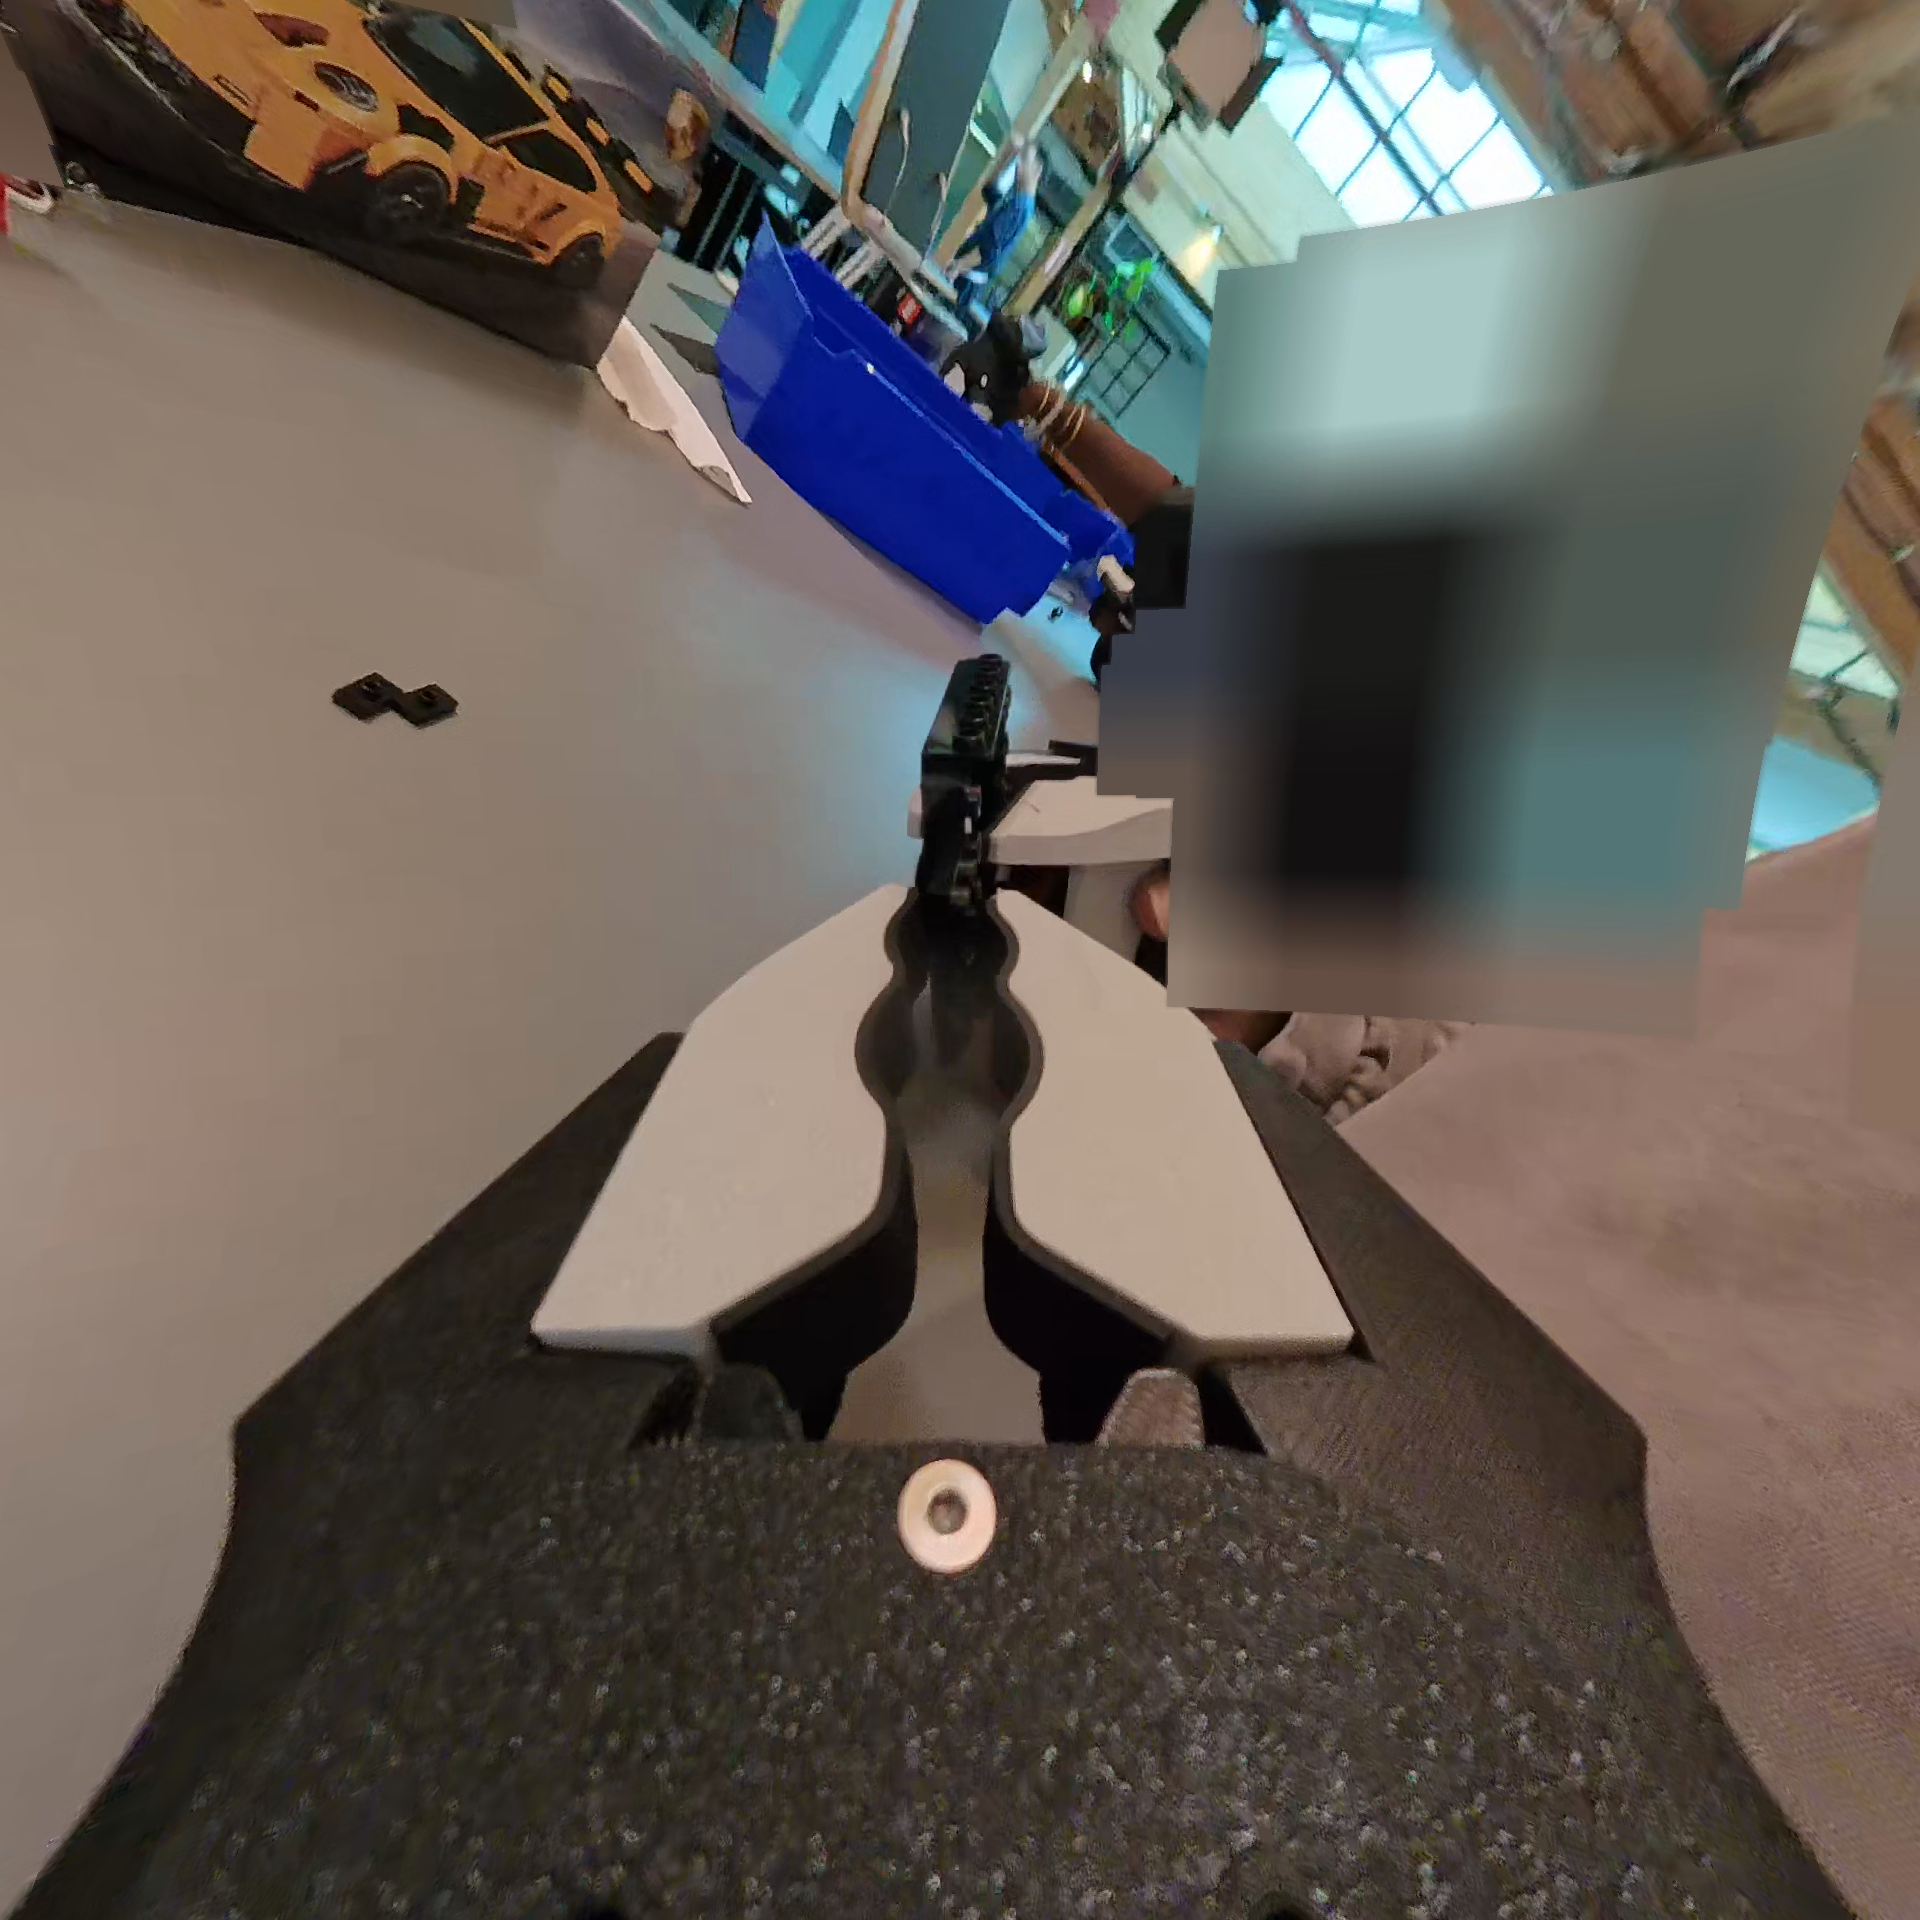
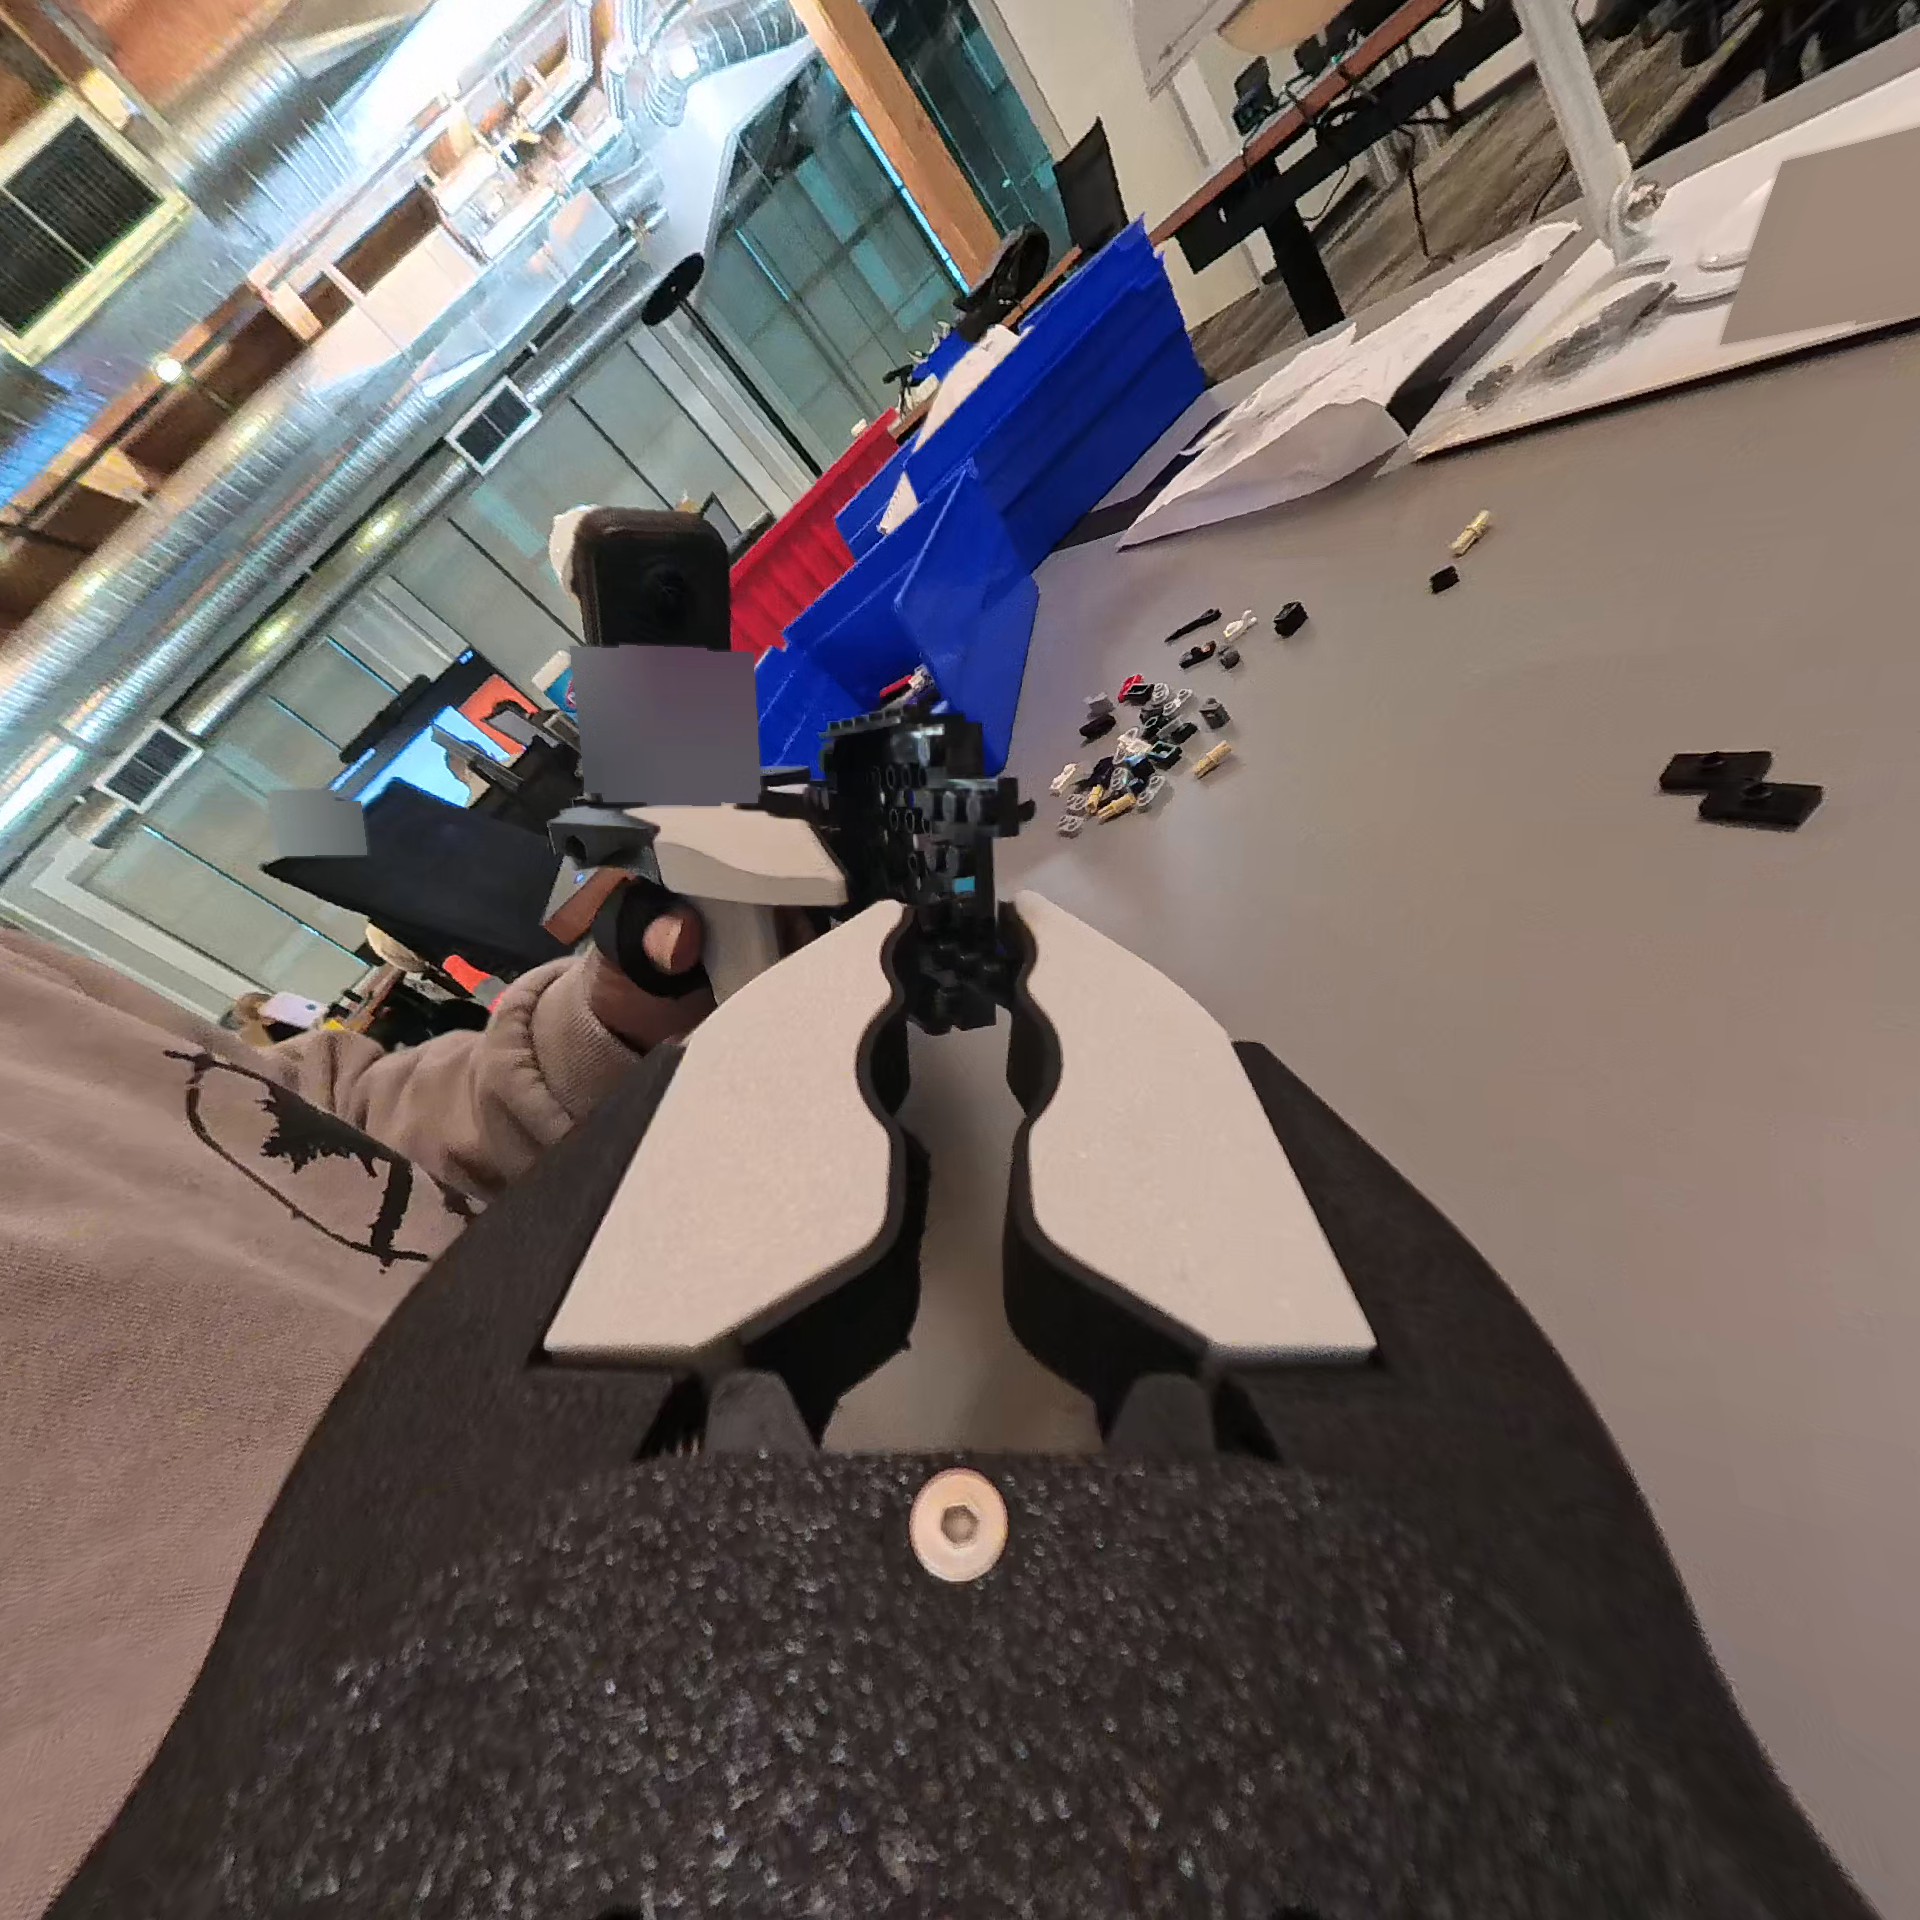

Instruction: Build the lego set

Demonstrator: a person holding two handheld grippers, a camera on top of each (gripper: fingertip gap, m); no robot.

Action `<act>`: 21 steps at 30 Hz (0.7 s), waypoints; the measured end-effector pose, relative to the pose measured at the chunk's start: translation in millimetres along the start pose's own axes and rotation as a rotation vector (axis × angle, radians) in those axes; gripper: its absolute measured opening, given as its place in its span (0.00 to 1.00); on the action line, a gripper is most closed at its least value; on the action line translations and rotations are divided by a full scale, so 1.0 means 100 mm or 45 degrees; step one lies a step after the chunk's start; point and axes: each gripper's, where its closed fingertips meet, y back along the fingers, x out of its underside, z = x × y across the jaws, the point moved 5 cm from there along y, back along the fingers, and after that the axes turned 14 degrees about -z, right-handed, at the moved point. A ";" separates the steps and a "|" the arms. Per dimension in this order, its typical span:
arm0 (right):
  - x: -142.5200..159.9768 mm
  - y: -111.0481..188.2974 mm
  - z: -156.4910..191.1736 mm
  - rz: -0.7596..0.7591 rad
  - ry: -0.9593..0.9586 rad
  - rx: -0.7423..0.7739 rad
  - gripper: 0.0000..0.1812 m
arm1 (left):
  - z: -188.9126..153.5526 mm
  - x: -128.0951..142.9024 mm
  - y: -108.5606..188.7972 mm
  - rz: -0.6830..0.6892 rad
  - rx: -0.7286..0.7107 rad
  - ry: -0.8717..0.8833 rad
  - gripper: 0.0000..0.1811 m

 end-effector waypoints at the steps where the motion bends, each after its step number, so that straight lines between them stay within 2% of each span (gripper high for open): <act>1: 0.00 0.01 0.02 0.006 0.017 -0.001 0.07 | -0.01 0.01 0.00 0.023 0.000 -0.023 0.05; 14: -0.05 0.19 0.11 0.017 0.177 0.084 0.06 | -0.10 0.10 -0.12 0.156 -0.012 -0.223 0.06; 18: -0.08 0.20 0.20 0.024 0.241 0.051 0.05 | -0.11 0.04 -0.13 0.099 0.040 -0.162 0.06; 21: -0.08 0.19 0.25 0.034 0.251 0.023 0.05 | -0.15 -0.01 -0.13 0.082 0.065 -0.206 0.07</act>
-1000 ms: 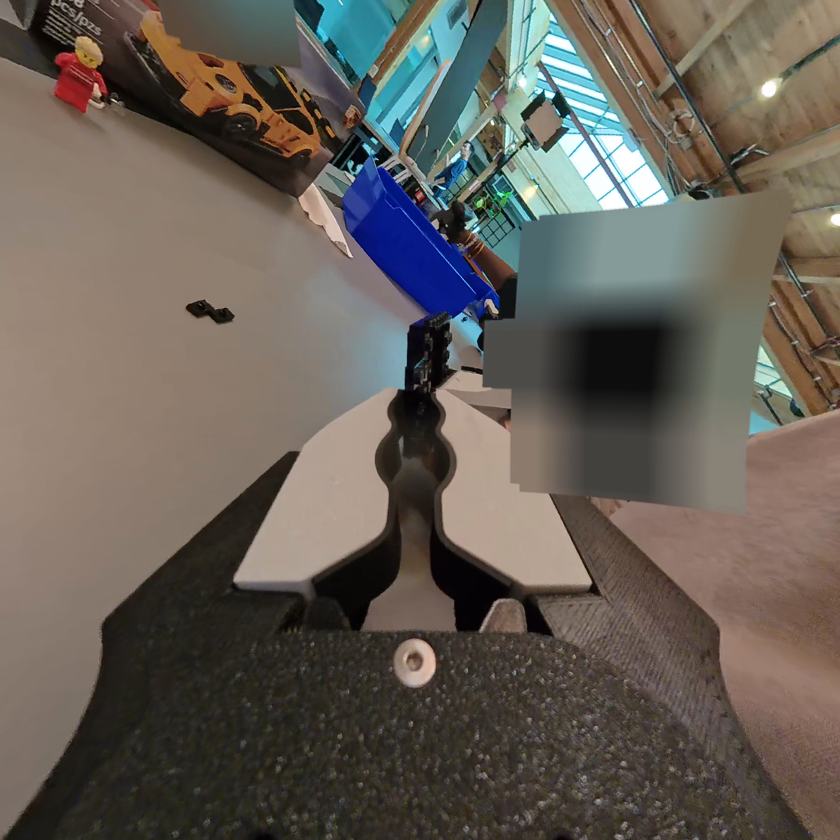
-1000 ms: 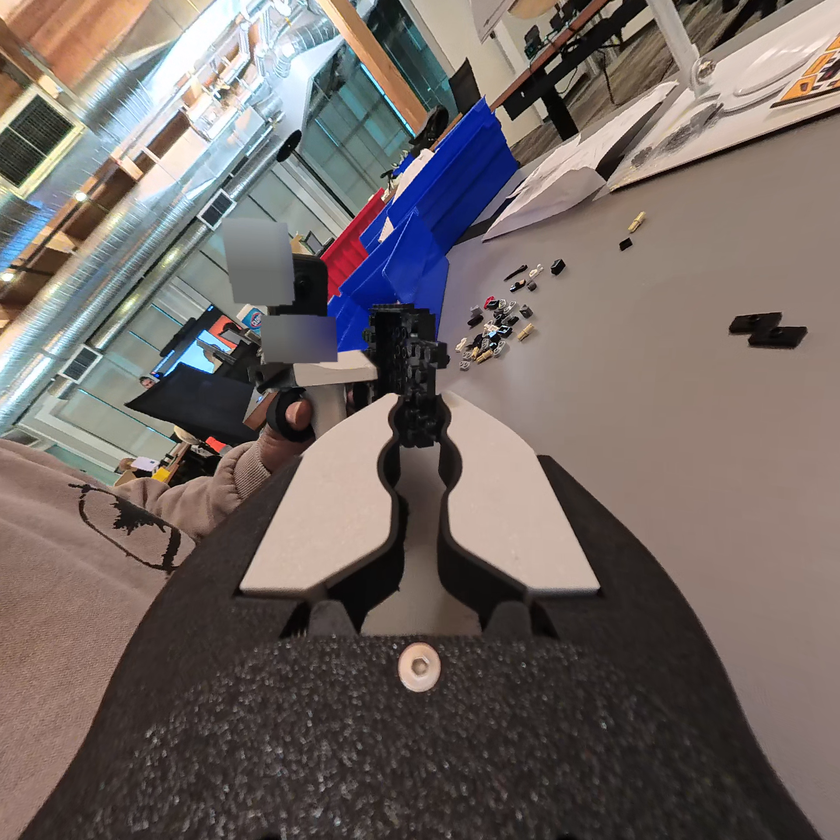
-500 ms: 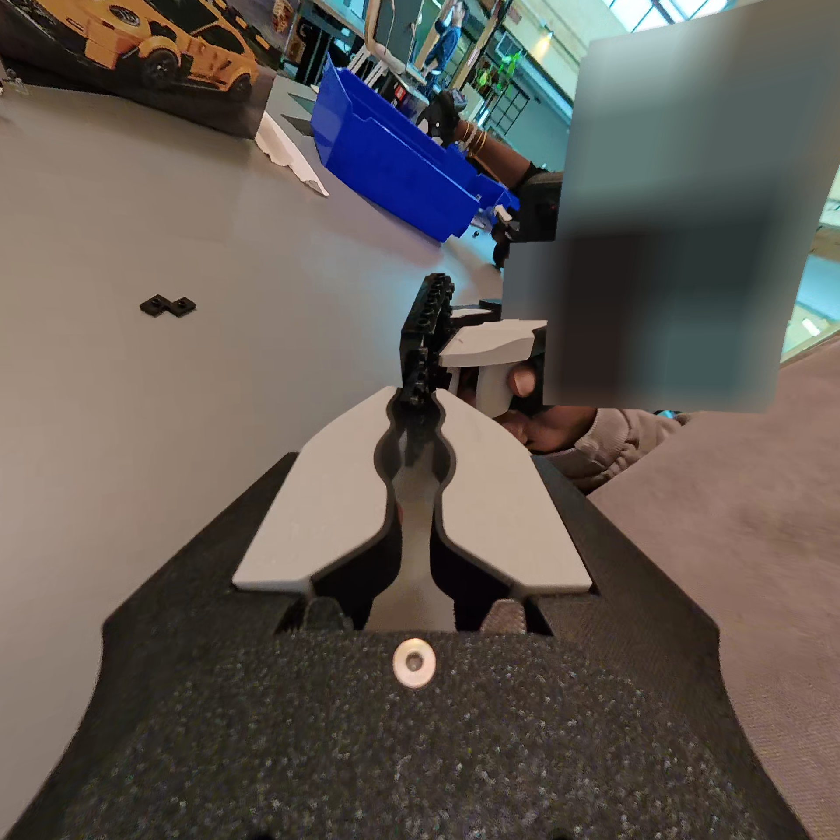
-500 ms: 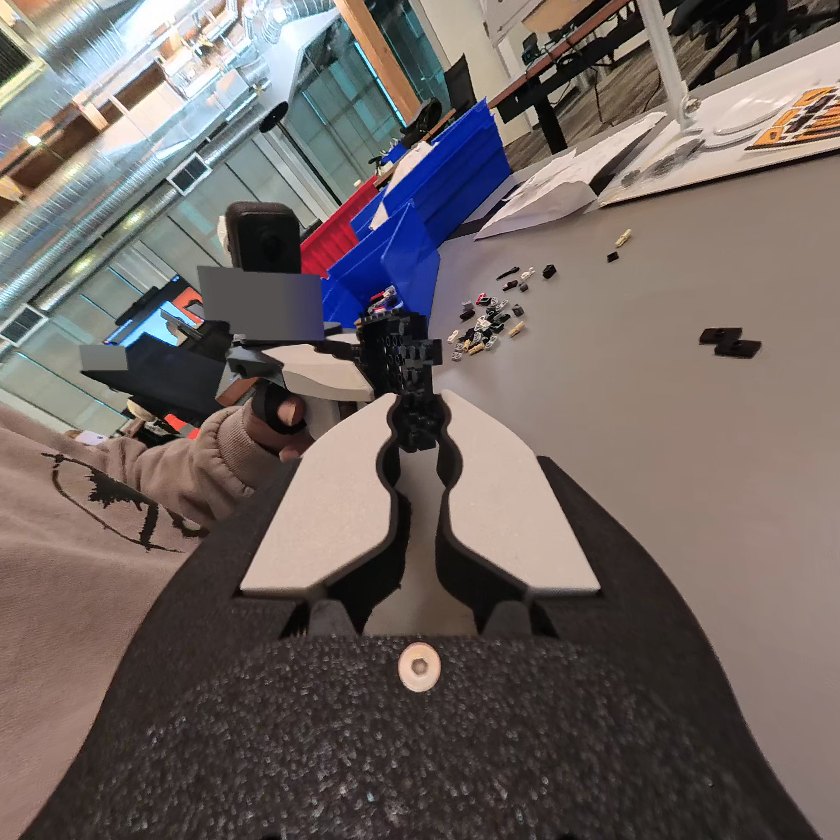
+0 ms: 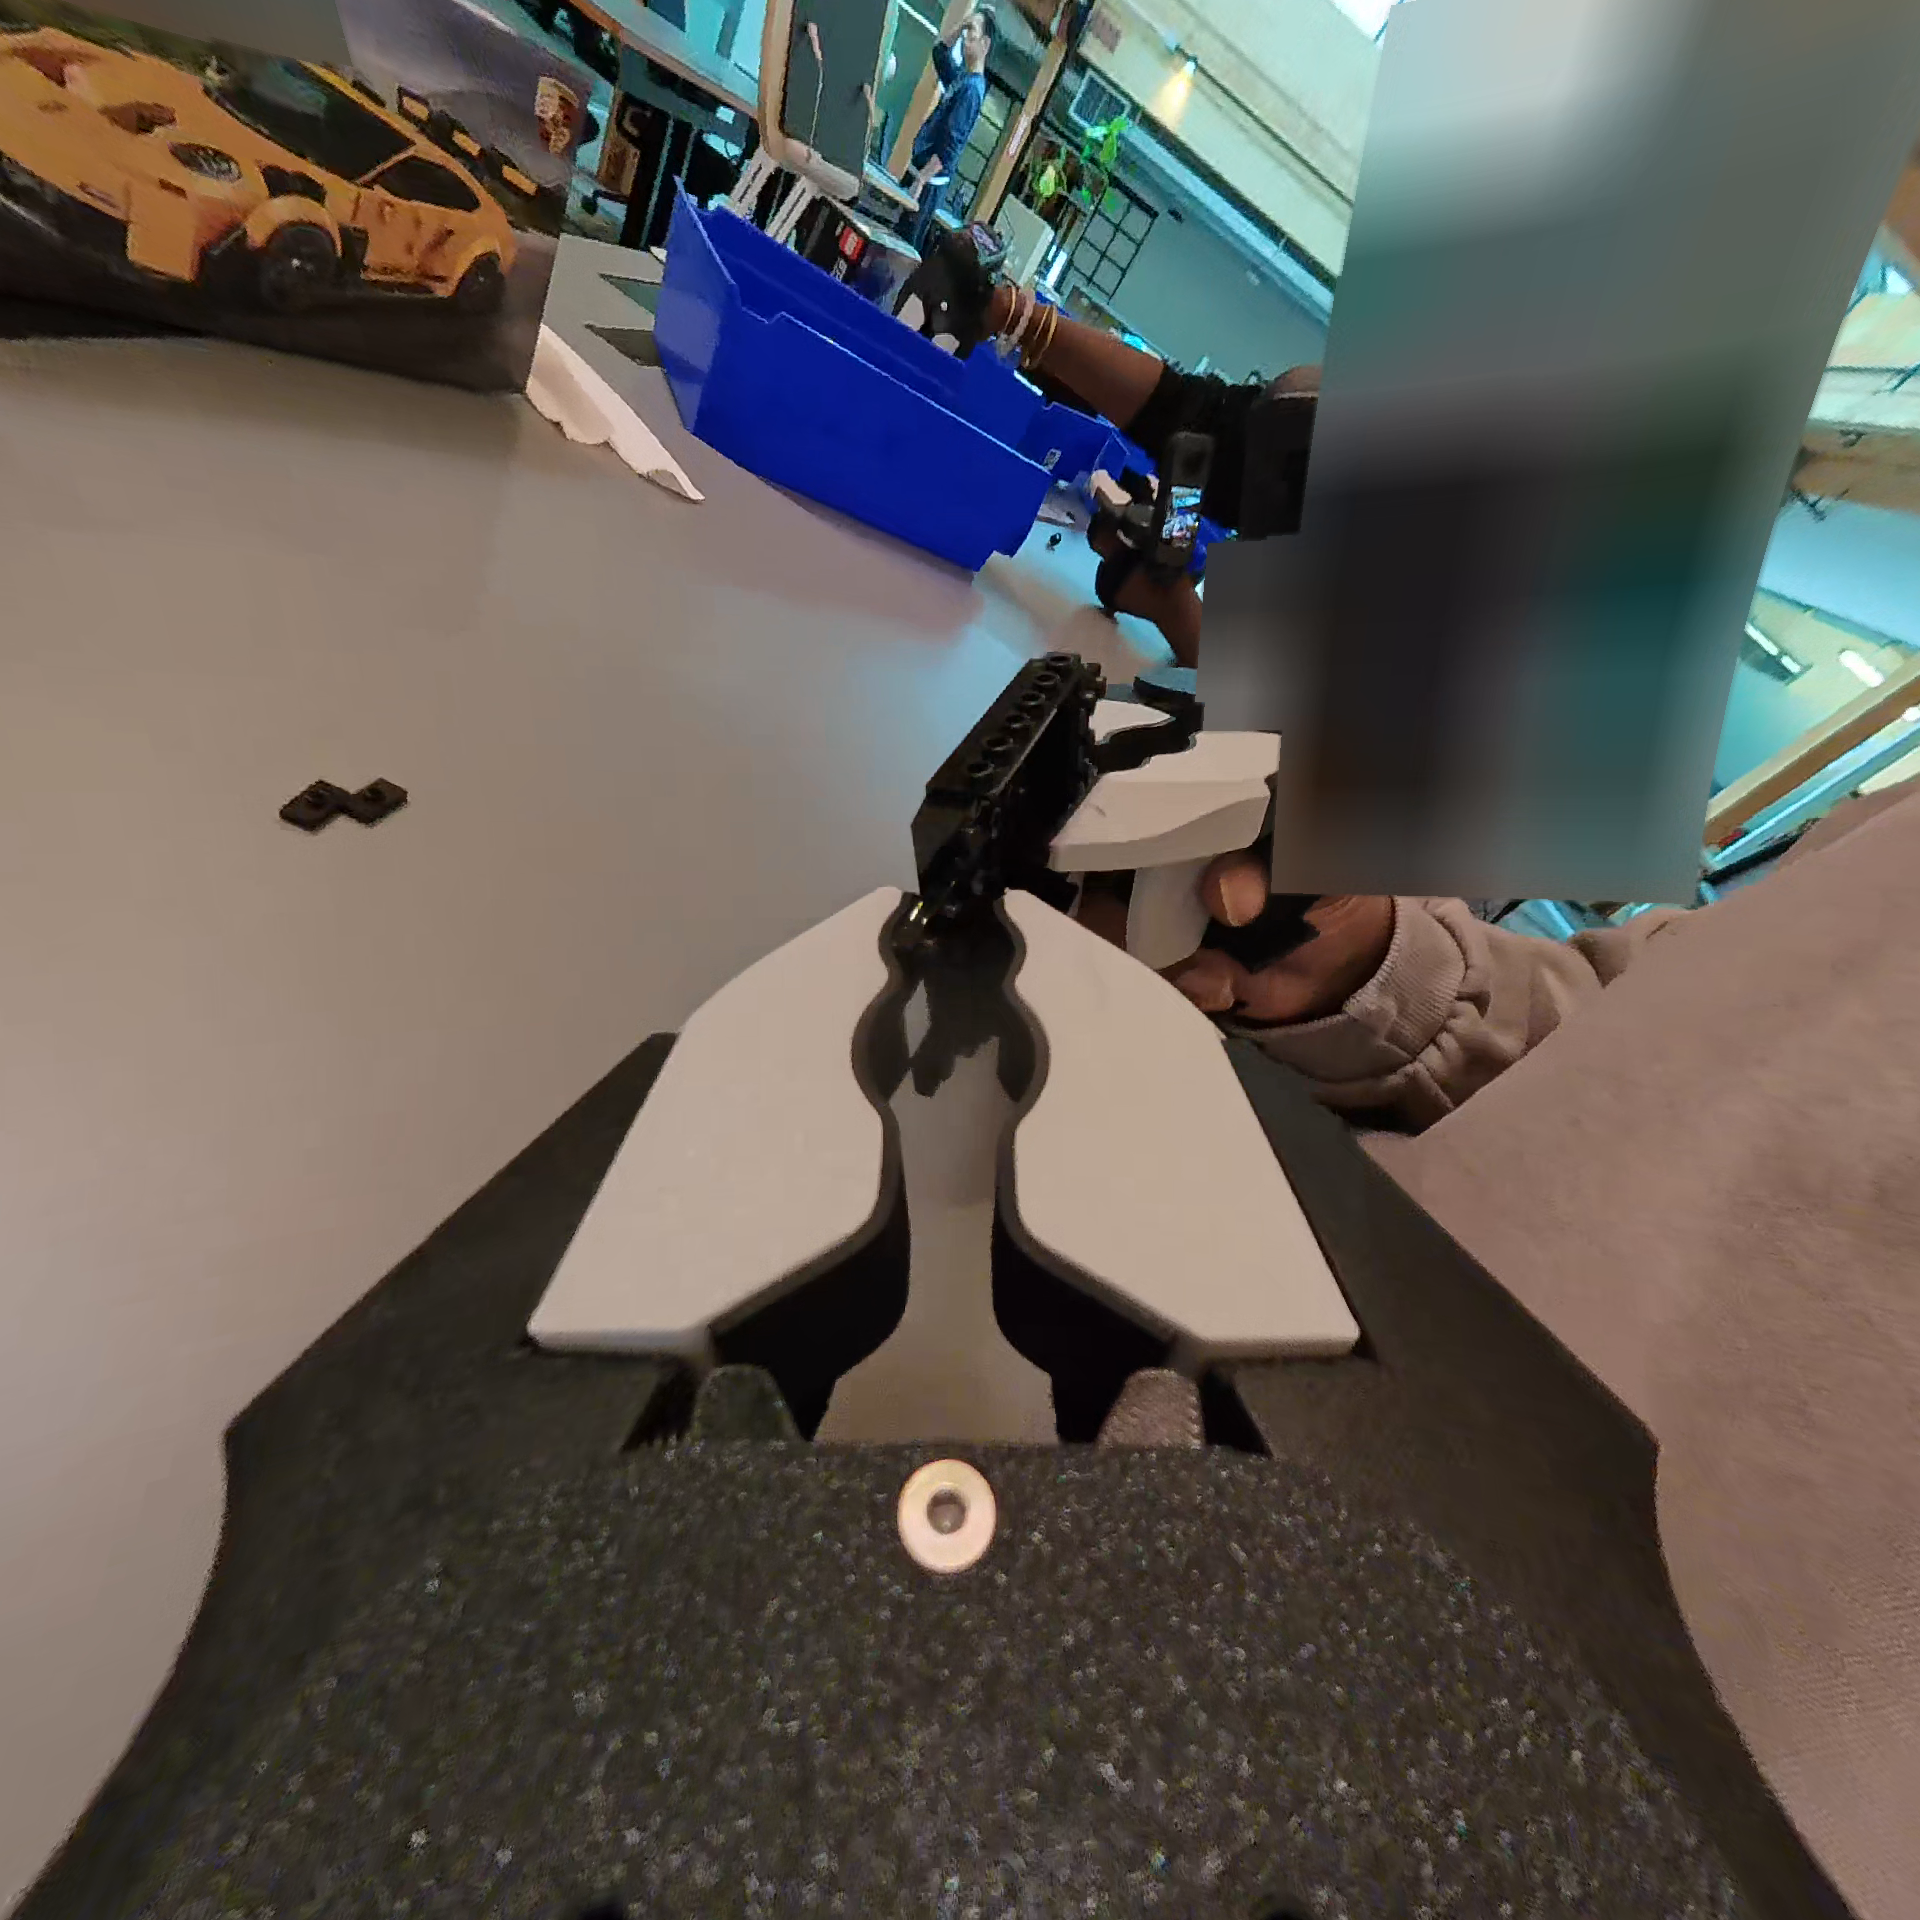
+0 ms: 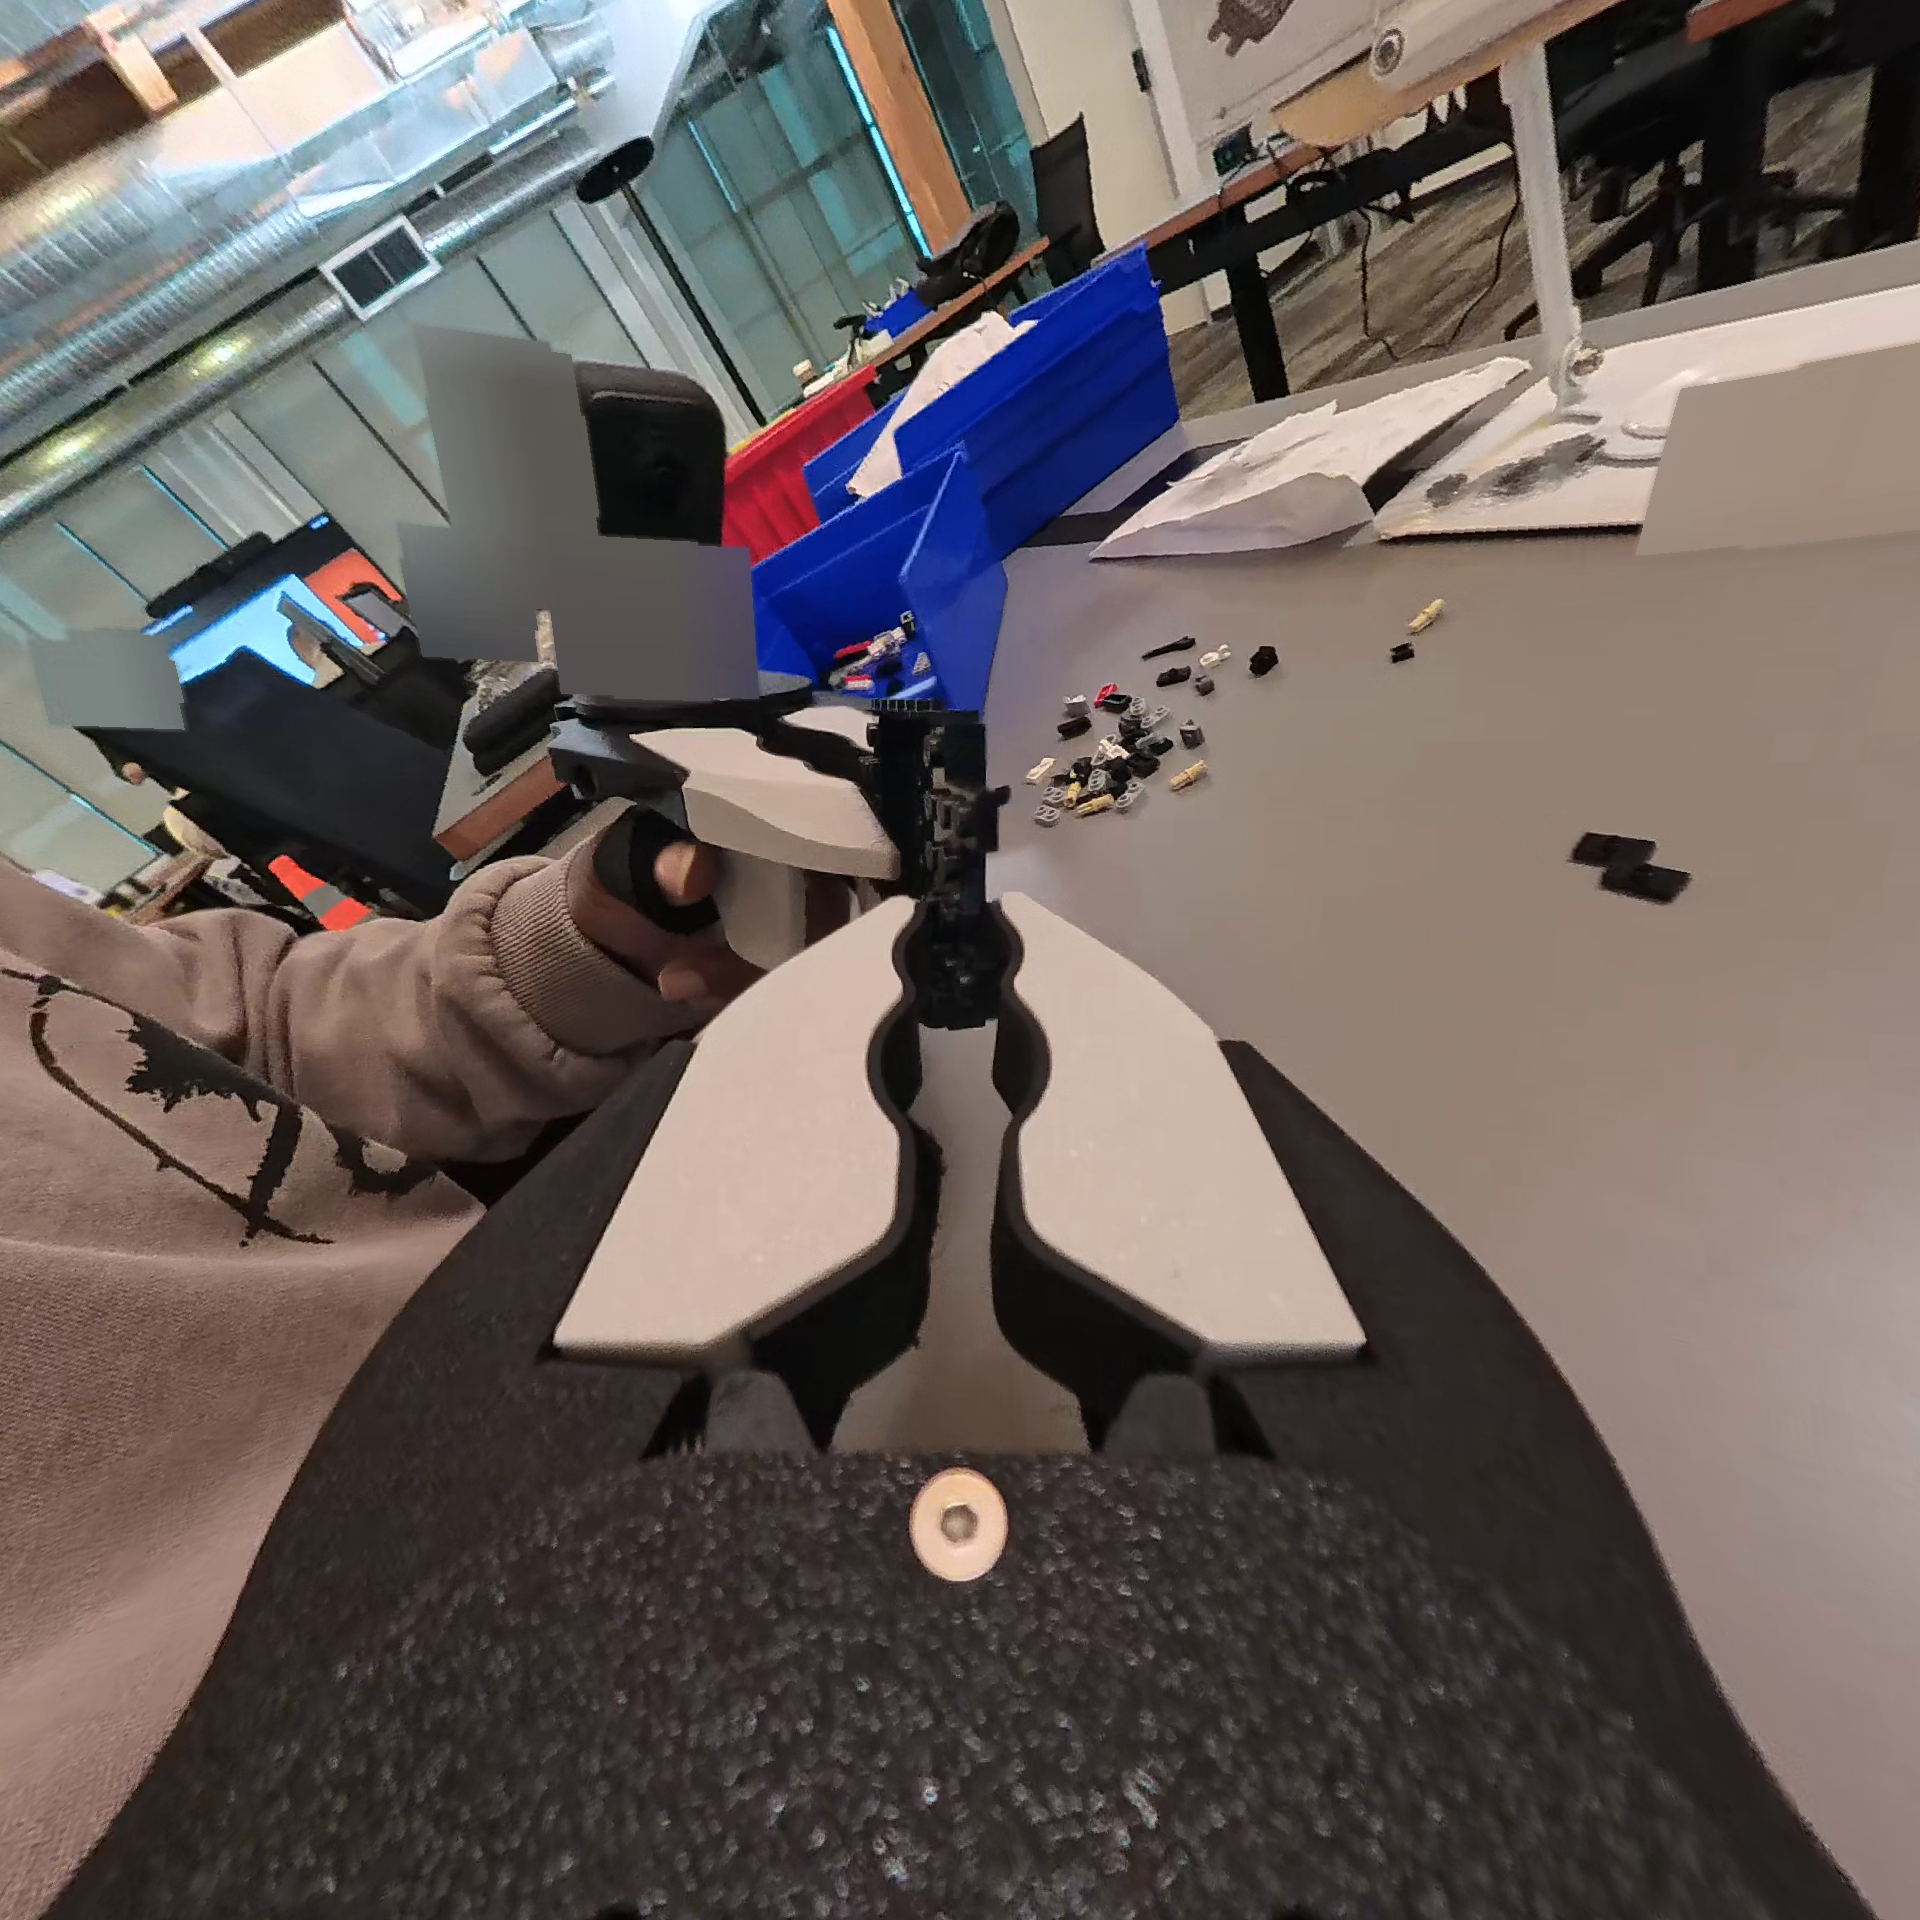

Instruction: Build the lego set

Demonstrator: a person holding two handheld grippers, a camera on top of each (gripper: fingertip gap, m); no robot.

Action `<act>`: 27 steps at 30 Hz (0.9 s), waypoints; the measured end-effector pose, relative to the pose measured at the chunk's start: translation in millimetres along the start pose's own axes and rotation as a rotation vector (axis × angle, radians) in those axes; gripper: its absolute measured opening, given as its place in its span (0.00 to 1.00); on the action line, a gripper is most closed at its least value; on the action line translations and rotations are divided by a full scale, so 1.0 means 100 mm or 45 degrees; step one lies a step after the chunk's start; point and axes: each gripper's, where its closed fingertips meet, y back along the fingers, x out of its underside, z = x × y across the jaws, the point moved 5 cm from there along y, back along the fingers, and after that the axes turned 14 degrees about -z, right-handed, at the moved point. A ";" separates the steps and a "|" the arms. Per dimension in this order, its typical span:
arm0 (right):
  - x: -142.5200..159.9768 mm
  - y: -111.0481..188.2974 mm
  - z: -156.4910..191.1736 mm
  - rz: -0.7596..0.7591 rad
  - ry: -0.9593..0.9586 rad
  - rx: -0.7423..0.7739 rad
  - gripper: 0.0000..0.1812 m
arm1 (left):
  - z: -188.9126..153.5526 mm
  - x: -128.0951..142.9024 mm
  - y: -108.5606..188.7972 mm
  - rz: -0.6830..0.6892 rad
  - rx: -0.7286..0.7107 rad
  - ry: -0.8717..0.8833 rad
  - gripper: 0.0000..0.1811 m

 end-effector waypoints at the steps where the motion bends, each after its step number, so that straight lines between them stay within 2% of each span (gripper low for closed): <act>1: 0.00 0.00 0.01 0.001 -0.002 -0.013 0.05 | -0.02 -0.01 0.01 0.003 0.018 -0.006 0.06; 8: 0.02 0.00 0.08 -0.028 0.058 -0.103 0.05 | -0.07 0.03 0.08 0.014 0.111 0.054 0.05; 16: -0.01 -0.07 0.01 -0.086 0.030 -0.125 0.05 | 0.01 0.05 0.08 -0.013 0.045 0.107 0.06; 27: 0.04 -0.16 -0.10 -0.074 0.038 -0.145 0.05 | 0.09 0.04 0.11 -0.030 -0.009 0.166 0.05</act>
